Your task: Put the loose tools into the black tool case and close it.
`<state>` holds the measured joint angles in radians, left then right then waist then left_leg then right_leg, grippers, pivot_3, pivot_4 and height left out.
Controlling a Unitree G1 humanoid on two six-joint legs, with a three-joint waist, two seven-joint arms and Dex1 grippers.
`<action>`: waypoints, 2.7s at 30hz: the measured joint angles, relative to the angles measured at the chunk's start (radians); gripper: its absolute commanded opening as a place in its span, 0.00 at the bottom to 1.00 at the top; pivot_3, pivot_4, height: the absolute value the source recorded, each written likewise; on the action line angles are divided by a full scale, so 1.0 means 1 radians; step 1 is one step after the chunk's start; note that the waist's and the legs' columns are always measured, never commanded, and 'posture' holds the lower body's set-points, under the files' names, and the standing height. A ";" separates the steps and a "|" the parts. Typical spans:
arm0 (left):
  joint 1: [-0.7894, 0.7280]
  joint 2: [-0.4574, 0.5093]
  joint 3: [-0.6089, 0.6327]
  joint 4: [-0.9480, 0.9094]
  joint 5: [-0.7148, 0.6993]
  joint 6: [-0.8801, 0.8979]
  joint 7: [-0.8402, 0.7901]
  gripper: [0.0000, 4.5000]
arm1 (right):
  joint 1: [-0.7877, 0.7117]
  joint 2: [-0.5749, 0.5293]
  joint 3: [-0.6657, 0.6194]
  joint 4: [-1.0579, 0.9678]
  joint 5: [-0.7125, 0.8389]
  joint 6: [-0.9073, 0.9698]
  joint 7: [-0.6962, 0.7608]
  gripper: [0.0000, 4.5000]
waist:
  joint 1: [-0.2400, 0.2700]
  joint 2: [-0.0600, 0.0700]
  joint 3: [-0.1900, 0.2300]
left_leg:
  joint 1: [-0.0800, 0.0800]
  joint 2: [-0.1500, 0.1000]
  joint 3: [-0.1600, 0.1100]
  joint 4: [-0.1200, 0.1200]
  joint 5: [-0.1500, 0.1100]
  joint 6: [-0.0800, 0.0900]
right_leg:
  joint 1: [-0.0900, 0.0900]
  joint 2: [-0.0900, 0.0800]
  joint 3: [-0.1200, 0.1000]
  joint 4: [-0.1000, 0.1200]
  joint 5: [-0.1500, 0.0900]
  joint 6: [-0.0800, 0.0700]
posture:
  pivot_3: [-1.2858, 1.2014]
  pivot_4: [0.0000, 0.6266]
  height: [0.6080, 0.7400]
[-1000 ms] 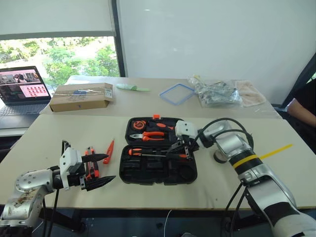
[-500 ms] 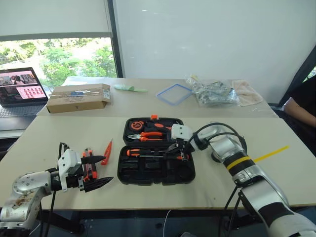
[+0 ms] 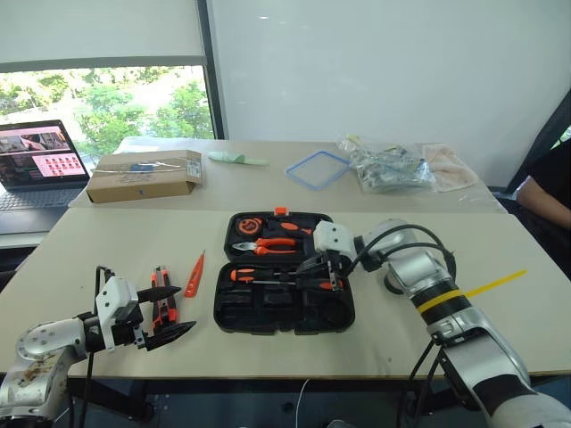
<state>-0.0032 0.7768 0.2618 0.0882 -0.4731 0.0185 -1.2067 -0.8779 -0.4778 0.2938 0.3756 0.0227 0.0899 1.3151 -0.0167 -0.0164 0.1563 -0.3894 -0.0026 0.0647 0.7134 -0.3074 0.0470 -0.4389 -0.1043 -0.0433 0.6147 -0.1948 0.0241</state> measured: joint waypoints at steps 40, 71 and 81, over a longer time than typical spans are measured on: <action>-0.500 -0.073 -0.174 -0.178 -0.096 1.164 0.917 1.00 | 0.630 -0.108 -0.436 -0.551 0.432 -0.090 -0.246 0.99 | 0.006 -0.001 0.002 | 0.016 0.001 -0.002 -0.005 0.000 -0.004 | 0.013 0.005 0.004 -0.003 0.001 -0.003 | 0.52 0.24 1.00; -0.642 0.048 -0.341 0.037 0.050 0.300 -0.198 0.11 | 0.829 -0.204 -0.540 -0.729 0.498 -0.016 -0.319 1.00 | 0.040 -0.004 0.004 | 0.015 0.000 0.000 0.000 -0.001 -0.001 | 0.015 0.004 0.004 -0.005 0.001 -0.002 | 0.52 0.24 1.00; -0.787 -0.089 -0.603 0.302 0.389 0.030 -0.237 0.11 | 0.879 -0.204 -0.540 -0.782 0.502 0.000 -0.344 1.00 | 0.029 -0.005 0.005 | 0.013 0.001 -0.001 0.001 -0.006 0.007 | 0.013 0.007 0.004 -0.004 0.001 -0.002 | 0.52 0.24 1.00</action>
<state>-0.7900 0.6880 -0.3415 0.3897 -0.0839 0.0483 -1.4433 0.0007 -0.6815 -0.2462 -0.4063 0.5245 0.0901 0.9715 0.0121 -0.0214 0.1608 -0.3768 -0.0015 0.0639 0.7147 -0.3132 0.0540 -0.4256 -0.0970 -0.0394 0.6110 -0.1939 0.0222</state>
